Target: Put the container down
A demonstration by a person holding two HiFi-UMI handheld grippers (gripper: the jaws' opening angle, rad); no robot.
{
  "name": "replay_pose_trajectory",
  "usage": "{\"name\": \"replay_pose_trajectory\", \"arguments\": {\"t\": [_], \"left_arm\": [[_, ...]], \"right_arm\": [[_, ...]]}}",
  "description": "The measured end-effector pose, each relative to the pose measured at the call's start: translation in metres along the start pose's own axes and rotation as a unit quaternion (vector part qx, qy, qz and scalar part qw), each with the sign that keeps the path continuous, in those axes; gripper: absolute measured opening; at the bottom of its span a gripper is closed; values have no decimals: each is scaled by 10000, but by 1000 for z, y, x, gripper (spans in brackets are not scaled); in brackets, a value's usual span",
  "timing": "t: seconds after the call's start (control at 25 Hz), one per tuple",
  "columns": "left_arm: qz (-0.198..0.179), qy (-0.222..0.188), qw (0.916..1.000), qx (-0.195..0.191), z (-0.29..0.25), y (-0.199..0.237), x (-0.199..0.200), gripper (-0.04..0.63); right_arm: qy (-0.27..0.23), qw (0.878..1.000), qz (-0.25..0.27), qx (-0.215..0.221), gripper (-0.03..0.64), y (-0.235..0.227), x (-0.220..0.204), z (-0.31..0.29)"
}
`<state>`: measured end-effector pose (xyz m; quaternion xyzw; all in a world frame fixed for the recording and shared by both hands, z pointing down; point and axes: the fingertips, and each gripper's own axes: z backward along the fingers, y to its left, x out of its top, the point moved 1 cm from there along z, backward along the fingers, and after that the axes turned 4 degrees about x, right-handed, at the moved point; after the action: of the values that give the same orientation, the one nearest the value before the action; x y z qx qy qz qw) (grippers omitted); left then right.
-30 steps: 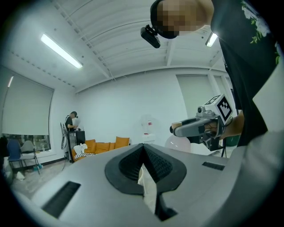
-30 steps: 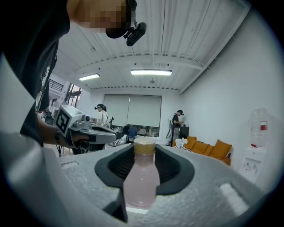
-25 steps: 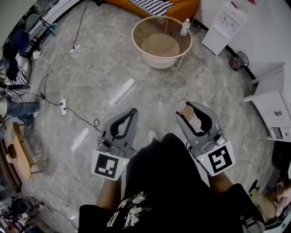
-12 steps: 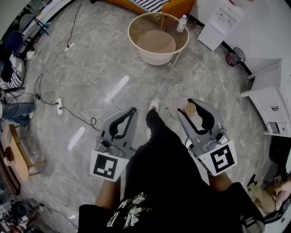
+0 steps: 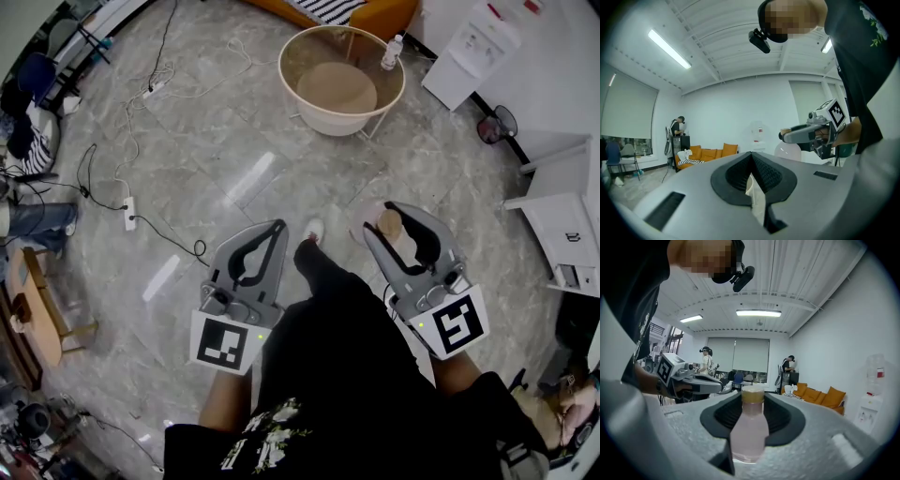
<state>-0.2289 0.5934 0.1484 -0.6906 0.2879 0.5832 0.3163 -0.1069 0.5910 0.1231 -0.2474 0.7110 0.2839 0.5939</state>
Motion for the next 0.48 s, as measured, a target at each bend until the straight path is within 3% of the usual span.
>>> {"name": "replay_pose_trajectory", "arguments": {"t": [0.16, 0.48], "left_arm": [[18, 21, 9999, 97, -9, 26, 2, 9], [-57, 44, 9999, -97, -63, 82, 16, 8]], "right_arm": [[-15, 9999, -66, 103, 137, -9, 3, -29], [-161, 9997, -152, 113, 137, -50, 17, -95]]}}
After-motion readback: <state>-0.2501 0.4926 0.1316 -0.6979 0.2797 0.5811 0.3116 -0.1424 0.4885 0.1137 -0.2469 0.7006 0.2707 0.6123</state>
